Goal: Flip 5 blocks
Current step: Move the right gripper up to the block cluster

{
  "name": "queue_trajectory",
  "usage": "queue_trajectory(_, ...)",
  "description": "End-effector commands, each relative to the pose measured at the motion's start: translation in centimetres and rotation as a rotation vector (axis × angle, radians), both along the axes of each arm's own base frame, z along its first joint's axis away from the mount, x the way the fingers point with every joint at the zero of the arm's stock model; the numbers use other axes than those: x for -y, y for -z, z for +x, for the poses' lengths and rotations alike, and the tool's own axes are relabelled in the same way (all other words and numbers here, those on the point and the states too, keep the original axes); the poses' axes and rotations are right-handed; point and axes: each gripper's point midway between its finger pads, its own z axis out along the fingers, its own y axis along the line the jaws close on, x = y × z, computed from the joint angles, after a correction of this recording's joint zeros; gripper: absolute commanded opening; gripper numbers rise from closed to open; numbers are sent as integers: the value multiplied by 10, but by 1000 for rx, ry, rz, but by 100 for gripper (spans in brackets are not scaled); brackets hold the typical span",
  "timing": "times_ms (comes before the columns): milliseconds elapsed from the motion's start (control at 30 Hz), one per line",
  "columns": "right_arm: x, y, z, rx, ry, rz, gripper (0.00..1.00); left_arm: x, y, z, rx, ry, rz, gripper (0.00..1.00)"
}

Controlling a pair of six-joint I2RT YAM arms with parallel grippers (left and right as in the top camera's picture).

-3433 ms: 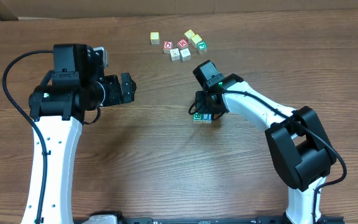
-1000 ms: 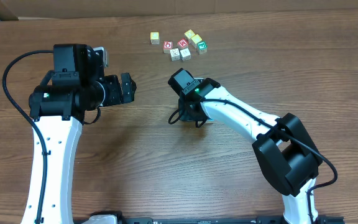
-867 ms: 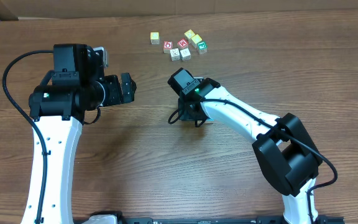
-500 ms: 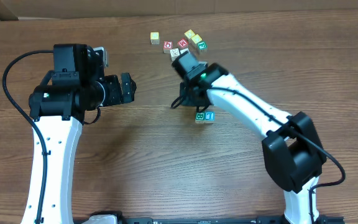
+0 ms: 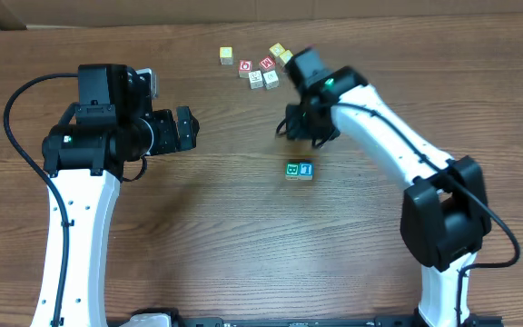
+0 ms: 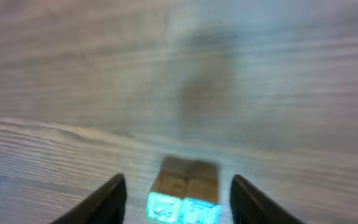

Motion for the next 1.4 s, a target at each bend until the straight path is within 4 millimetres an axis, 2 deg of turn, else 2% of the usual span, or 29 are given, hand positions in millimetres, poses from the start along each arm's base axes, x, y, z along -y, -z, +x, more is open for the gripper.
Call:
queue_trajectory(0,8,-42,36,138,-58,38,63,0,-6,3,18,8,4,100)
queue_trajectory(67,6,-54,54,224,-107,47,72,0,-6,3,18,8,4,100)
queue_trajectory(133,1,-62,67,310,-199,36,87,0,-6,3,18,8,4,100)
queue_trajectory(167,-1,-64,72,344,-240,25,90,1,-6,3,18,8,3,100)
queue_trajectory(233,-3,-69,83,408,-292,6,91,0,-6,3,18,8,4,100)
queue_trajectory(367,-3,-76,109,521,-272,-34,91,0,-6,3,18,8,4,100)
queue_trajectory(467,-3,-74,127,581,-246,-52,86,0,-6,3,18,8,4,100)
queue_trajectory(667,-2,-42,158,627,-217,-76,83,0,-6,3,18,8,4,99)
queue_trajectory(933,4,24,190,639,-192,-77,83,0,-6,3,18,8,4,100)
queue_trajectory(1067,10,42,195,627,-184,-79,79,0,-6,3,18,8,4,100)
queue_trajectory(1133,7,52,193,609,-199,-56,73,0,-6,3,18,8,4,100)
queue_trajectory(1233,0,65,189,582,-226,-15,71,0,-6,3,18,8,4,100)
queue_trajectory(1367,-5,67,189,581,-240,11,71,0,-6,3,18,8,4,100)
